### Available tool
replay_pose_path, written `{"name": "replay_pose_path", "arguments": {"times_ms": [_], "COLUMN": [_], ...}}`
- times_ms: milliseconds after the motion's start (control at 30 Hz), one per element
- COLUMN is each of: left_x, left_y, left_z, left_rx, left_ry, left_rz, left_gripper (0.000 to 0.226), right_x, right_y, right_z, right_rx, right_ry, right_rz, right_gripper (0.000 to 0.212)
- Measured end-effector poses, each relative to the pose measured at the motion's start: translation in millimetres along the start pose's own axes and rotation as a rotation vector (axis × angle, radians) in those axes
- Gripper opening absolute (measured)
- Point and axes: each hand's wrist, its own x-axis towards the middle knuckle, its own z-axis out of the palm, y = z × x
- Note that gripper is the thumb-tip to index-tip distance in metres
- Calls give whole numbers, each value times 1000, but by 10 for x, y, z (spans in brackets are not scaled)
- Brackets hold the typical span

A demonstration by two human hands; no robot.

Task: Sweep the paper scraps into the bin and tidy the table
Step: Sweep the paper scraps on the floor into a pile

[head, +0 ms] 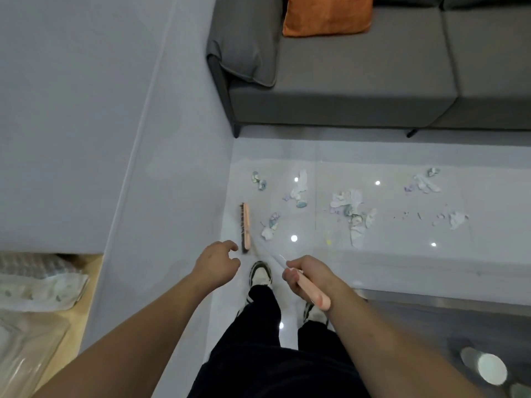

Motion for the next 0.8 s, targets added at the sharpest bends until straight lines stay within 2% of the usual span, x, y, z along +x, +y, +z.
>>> {"name": "replay_pose_path", "arguments": {"times_ms": [133,333,467,567,667,800], "left_x": [389,787,973,1089,1178,1276], "left_y": [38,315,419,444,438,380], "left_z": [-260,-459,-554,-646,-748,-918], "left_rx": [39,61,48,44,25,11], "left_ry": [-27,-75,-107,-108,-99,-59], "left_rz": [34,135,185,182,162,132], "left_gripper": [42,41,42,42,41,40], "right_x": [37,-122,-180,-229,-210,4], "right_y": [-188,-478,-618,-704,-778,-987], "right_z": [-93,-201,-75,117,391,834], "right_rx": [43,83,122,151,119,146], "right_ry": [208,427,497,435,274,71], "right_rz": [-79,-220,-283,-267,-191,-138], "right_gripper": [4,10,11,11,9,19]}}
